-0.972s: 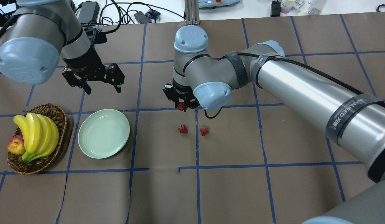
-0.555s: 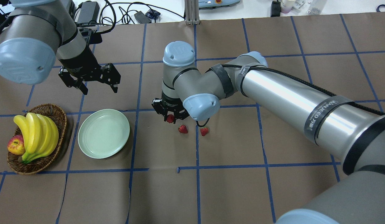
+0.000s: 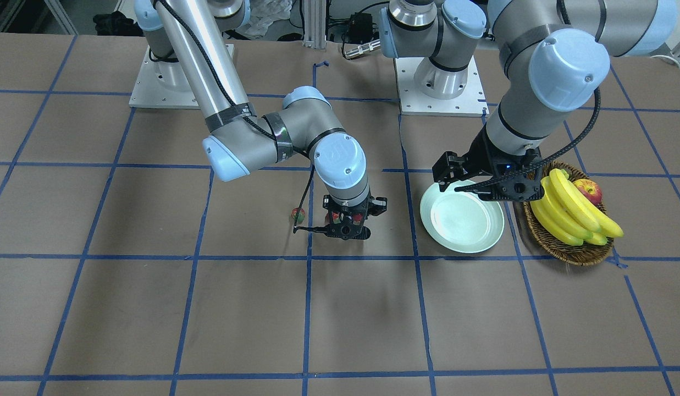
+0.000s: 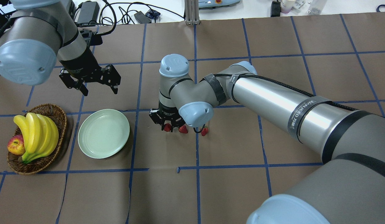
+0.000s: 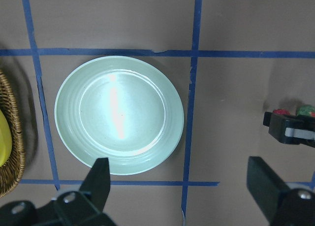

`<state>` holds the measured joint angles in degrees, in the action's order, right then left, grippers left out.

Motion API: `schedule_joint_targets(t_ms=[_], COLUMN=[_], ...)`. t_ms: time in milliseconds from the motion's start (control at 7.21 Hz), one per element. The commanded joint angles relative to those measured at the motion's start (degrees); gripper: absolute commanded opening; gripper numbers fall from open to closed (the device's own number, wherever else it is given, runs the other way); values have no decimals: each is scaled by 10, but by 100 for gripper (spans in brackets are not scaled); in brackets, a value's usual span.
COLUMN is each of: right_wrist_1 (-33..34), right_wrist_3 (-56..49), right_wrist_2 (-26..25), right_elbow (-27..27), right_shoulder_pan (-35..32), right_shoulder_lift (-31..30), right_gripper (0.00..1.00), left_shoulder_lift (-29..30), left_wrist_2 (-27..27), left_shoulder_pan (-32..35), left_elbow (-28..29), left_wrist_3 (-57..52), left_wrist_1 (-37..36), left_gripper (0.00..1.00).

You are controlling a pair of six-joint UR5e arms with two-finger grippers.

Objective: Collect all strawberries into plate
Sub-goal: 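Lower the strawberry beside the first one and open the right gripper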

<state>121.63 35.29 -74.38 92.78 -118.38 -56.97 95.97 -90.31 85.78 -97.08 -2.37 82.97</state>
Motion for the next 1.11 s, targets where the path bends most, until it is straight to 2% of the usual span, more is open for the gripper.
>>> schedule_joint_targets(t_ms=[0,139,278,694,833,972], right_wrist_1=[0,-1,-1,-9,-10,-15], right_wrist_3=[0,2,5,1,-30,-130], right_wrist_2=[0,0,-1,-27,-80,-108], right_elbow=[0,0,-1,-8,-2,1], right_shoulder_pan=[-1,-4,-9,-5,0,10], right_shoulder_lift=[-2,-4,-10,-84,-89,-89], right_gripper=[80,97,100,100,100,100], left_shoulder_lift=[1,1,1,1,1,0], left_wrist_2=[0,0,0,0,0,0], left_shoulder_pan=[0,0,0,1,1,2], left_elbow=[0,0,0,1,2,3], left_wrist_3=[0,1,2,4,4,3], left_wrist_1=[0,0,0,0,0,0], left_gripper=[100,100,100,100,100,100])
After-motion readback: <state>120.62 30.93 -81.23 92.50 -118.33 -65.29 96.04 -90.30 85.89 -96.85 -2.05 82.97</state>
